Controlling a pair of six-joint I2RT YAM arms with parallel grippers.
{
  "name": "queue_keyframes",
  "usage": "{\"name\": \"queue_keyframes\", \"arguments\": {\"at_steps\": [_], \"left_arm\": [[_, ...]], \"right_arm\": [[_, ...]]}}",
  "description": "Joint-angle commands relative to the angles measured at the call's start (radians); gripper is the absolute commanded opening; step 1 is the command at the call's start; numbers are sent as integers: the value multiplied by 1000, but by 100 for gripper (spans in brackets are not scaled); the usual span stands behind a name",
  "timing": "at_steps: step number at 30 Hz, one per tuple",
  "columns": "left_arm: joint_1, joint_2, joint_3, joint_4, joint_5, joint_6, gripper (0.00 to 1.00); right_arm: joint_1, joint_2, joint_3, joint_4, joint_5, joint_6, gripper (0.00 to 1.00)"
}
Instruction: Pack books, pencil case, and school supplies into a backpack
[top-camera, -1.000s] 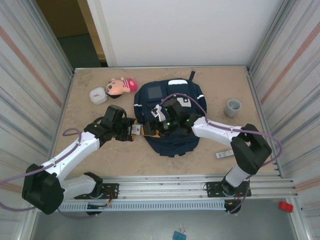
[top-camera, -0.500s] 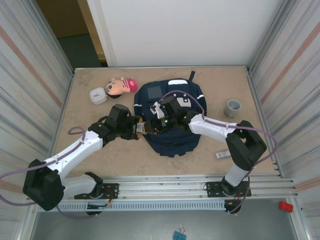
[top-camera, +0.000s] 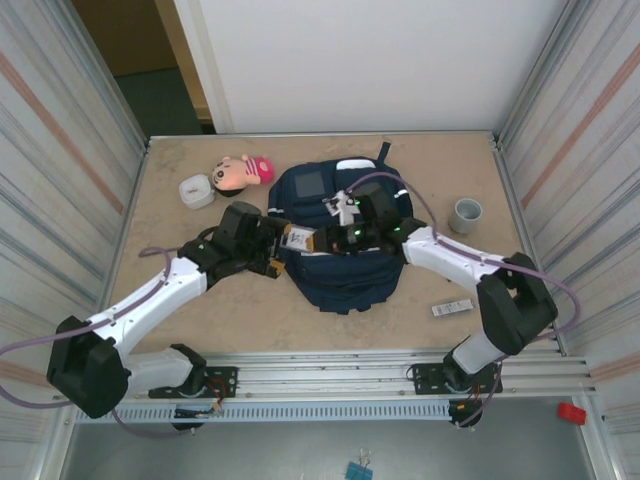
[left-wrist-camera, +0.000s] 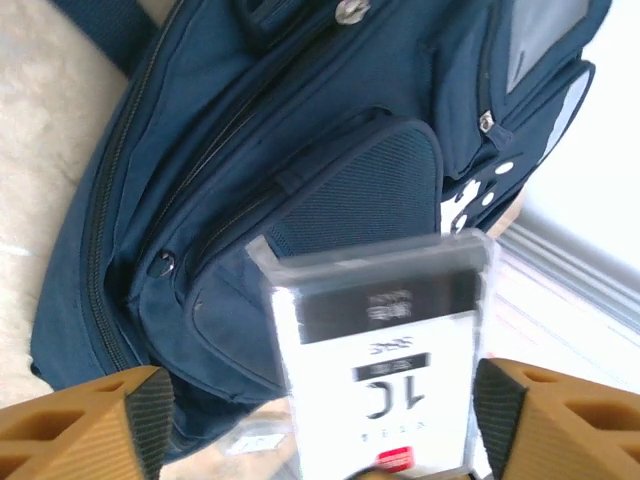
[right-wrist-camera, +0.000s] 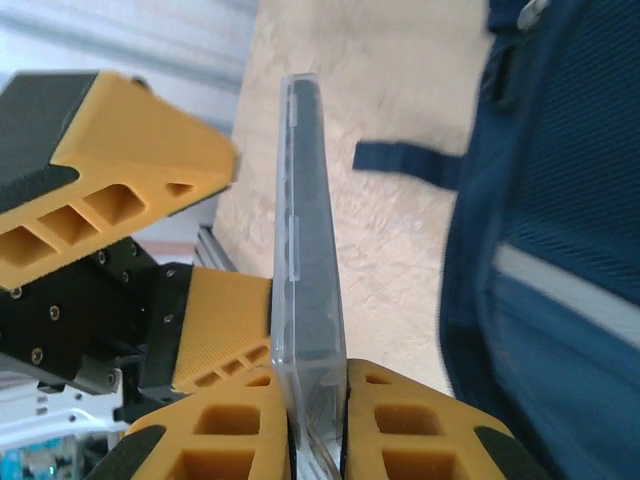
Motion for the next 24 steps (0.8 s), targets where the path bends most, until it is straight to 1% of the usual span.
{"name": "queue_keyframes", "arguments": {"at_steps": [1,3,5,6,9,13,14,15,16,18,19,21,24], "left_arm": [[-18,44,125,-137,-84,316,82],[-42,80,196,-220,-150,469,82],[-70,104,235,-235,-207,649,80],[-79,115,248,-229,-217,750,79],[-103,134,246,-152,-187,1029,72],[-138,185,261,-70,-139,1382,72],[-154,201,270,-59,-131,1484,73],[-176,224,275,-44,-120,1614,76],[-194,246,280,-34,-109,1708,78],[-228,307,293,-24,-28,1908,82],[-244,336,304,-27,-7,1976,84],[-276,407,329,-25,-20,2075,87],[-294,501,372,-9,-38,2162,91]], "right_arm": [[-125,-113,-43,-51,-80,-15,11],[-225,-156,-56,-120,-146,-40,11],[-317,-188,-52,-227,-195,-98,11],[-380,-200,-49,-283,-221,-131,11],[-552,-219,-55,-386,-327,-188,11],[-746,-232,-72,-464,-427,-219,11],[-775,-236,-72,-483,-437,-232,11],[-805,-237,-68,-509,-443,-248,11],[-824,-240,-66,-531,-443,-261,11],[-854,-248,-61,-563,-440,-278,11],[-859,-251,-63,-571,-440,-278,11],[-865,-263,-65,-581,-431,-278,11],[-867,-284,-72,-599,-408,-280,11]]}}
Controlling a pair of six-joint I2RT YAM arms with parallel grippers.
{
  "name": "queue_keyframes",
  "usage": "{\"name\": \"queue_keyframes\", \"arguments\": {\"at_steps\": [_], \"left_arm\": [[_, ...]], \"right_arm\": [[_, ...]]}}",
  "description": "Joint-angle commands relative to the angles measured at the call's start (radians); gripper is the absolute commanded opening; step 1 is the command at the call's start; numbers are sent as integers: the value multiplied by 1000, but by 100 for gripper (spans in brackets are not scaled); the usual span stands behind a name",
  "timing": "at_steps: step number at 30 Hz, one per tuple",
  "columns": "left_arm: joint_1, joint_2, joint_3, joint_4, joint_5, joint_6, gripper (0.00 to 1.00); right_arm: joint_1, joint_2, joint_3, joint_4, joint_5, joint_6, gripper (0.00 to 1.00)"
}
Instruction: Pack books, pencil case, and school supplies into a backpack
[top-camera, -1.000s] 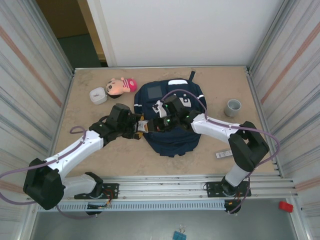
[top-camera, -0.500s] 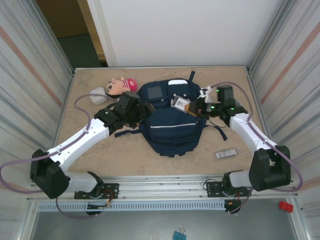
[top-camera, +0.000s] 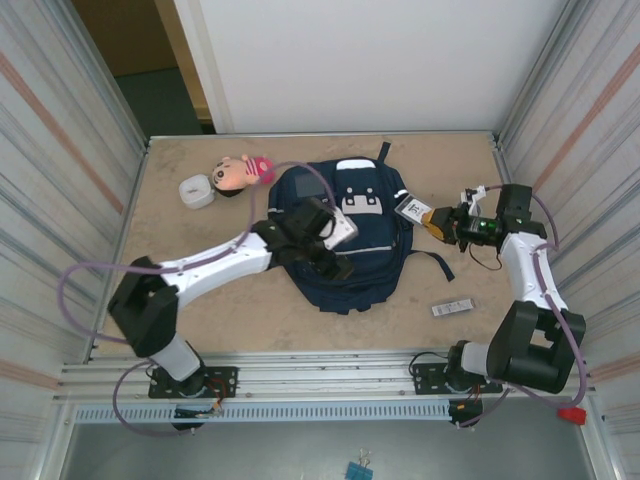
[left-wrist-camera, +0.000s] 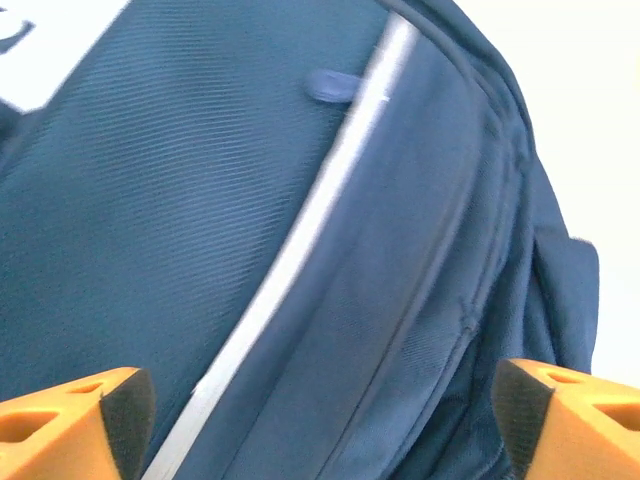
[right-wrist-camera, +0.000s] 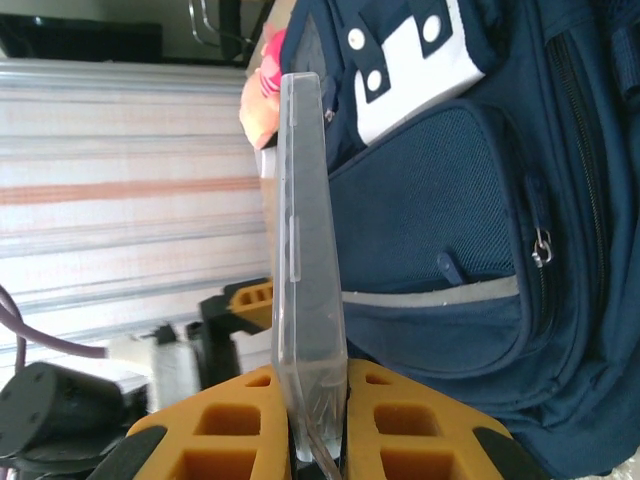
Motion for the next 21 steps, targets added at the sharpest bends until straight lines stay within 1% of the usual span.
{"name": "queue_keyframes", "arguments": {"at_steps": [1,7,10,11,12,13,14,15,16,17,19,20,21], "left_arm": [[-10,75,57,38,13,269,92],[-10,159,78,170,-32,323,95],[-12,216,102,175,-106,336,95],[-10,234,107,178,-134,337,93],[-10,246,108,185,-157,337,90],[-11,256,106,193,-184,339,82],[-10,261,104,206,-207,337,65],[-10,259,103,209,-217,333,42],[-12,245,100,209,-216,325,26],[-12,220,98,211,-206,311,17],[-13,162,91,207,-170,285,3],[-14,129,94,197,-161,261,0],[-16,101,100,186,-155,230,0]], "right_arm": [[-5,-44,-15,-62,-18,-39,11],[-7,-80,-27,-89,13,-42,11],[-7,-87,-33,-92,18,-40,11],[-7,-88,-34,-95,18,-40,11],[-7,-91,-36,-97,20,-40,11],[-7,-94,-38,-99,23,-41,11],[-8,-98,-39,-104,25,-43,11],[-9,-103,-41,-109,28,-45,11],[-16,-110,-46,-113,25,-46,11],[-25,-123,-55,-114,19,-46,11],[-57,-152,-78,-114,20,-37,11],[-79,-171,-91,-118,20,-31,11],[-99,-185,-103,-123,25,-23,11]]}}
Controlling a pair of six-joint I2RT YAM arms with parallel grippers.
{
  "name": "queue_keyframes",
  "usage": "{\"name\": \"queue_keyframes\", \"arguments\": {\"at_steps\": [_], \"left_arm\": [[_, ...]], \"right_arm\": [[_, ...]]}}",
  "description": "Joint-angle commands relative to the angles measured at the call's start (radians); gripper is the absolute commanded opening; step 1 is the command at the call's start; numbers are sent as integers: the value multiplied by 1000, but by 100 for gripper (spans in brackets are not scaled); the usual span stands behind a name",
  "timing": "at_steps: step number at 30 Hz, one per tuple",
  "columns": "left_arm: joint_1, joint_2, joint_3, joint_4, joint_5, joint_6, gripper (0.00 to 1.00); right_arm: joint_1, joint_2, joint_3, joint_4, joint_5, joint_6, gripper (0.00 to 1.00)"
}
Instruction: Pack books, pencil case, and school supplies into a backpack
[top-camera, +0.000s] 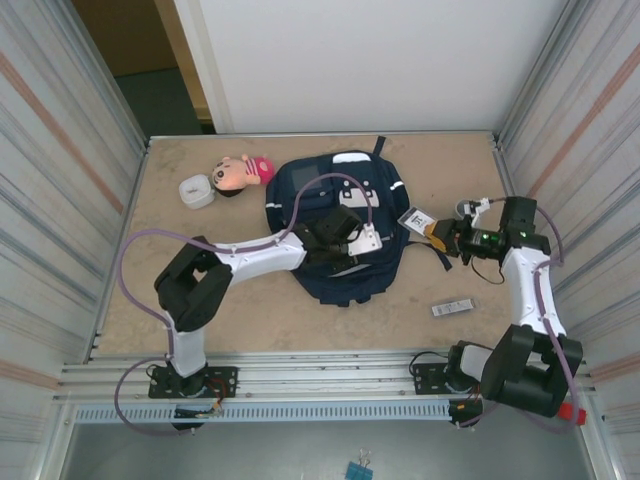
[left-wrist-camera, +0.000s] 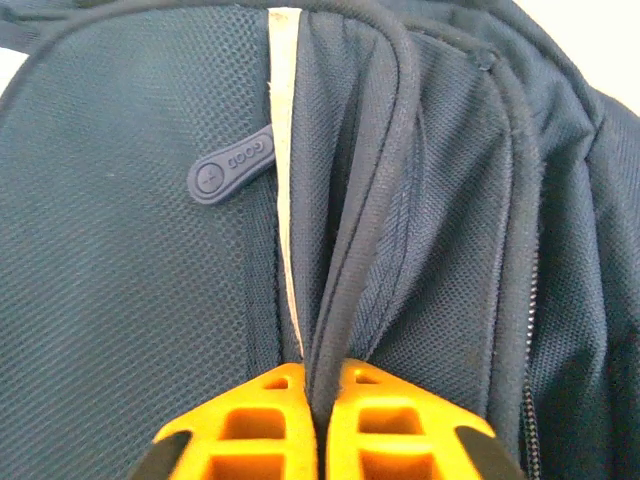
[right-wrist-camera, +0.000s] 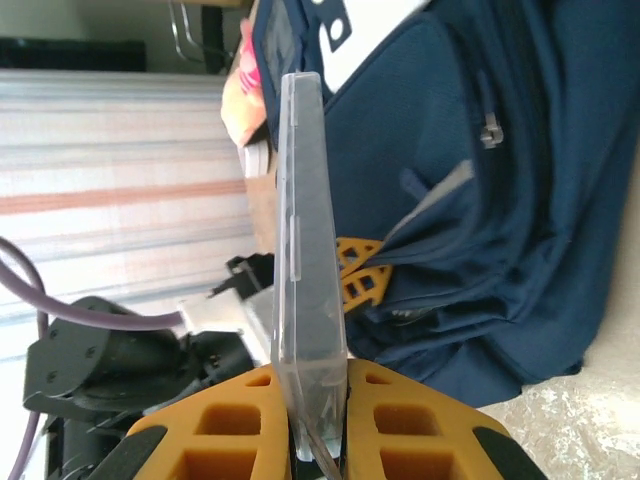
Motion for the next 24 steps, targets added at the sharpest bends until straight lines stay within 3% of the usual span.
{"name": "queue_keyframes", "arguments": {"at_steps": [1,6,11,14,18,21,24], "left_arm": [[11,-134,26,-7,-16,-94,0],[13,-206,119,-93,-16,-264,0],[33,-205,206,-145,4,-356,0],[68,-210,218,-123,66,-416,0],[105,-216,215,-87,122,-456,0],[119,-216,211,-65,159,-479,0],[128,-216,217,-55,189,-487,0]], "right_arm": [[-60,-71,-34,-48,7,2,12],[-58,-149,-64,-164,64,-6,12],[71,-261,-123,-126,100,130,13],[238,-328,-234,155,166,390,14],[505,-318,-376,584,422,716,15],[644,-224,-418,814,604,800,16],[710,-75,-386,959,672,817,15]]}}
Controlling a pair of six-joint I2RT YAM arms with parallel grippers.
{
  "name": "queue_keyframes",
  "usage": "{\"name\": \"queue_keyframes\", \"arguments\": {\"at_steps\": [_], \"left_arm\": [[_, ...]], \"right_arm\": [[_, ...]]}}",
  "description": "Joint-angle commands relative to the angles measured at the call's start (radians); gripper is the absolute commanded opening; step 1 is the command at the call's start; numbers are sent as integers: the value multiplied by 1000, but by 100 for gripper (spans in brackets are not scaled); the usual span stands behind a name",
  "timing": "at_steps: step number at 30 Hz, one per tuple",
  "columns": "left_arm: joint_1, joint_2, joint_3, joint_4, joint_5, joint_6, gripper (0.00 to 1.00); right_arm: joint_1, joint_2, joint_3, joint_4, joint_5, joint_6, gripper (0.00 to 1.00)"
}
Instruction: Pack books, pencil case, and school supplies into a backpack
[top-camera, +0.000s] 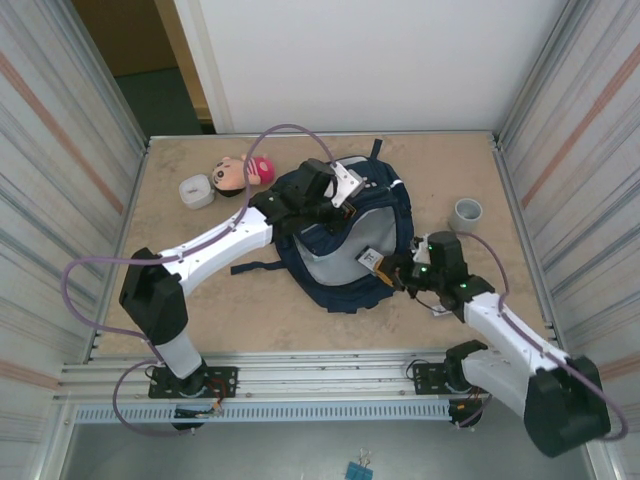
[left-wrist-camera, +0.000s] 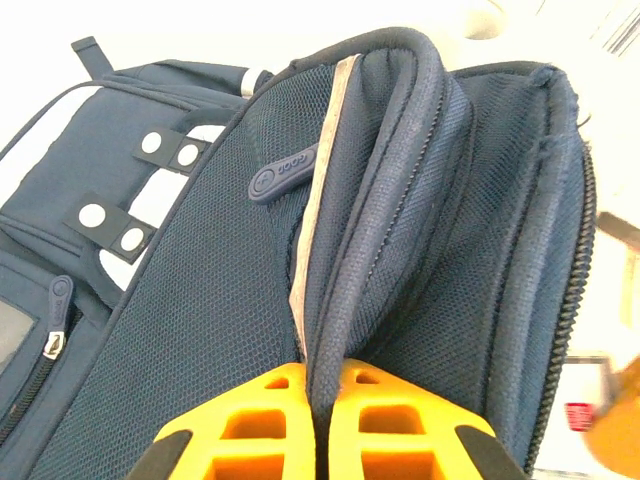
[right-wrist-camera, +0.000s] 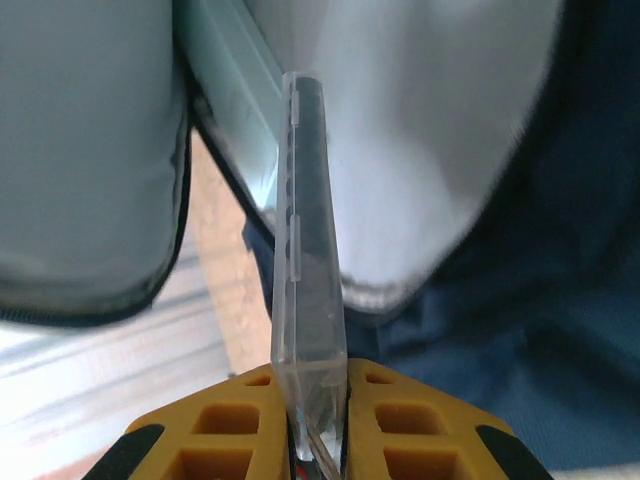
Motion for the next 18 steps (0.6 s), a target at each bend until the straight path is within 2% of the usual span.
{"name": "queue_keyframes", "arguments": {"at_steps": [1,11,18], "left_arm": [[13,-52,48,78,55,-51,0],[65,-71,34,118,140,-89,0],[78,-71,17,145,153,-114,0]], "right_arm": [[54,132,47,341,179,129,15],[127,568,210,708,290,228,15],[157,747,275,693,346,315,23]]}}
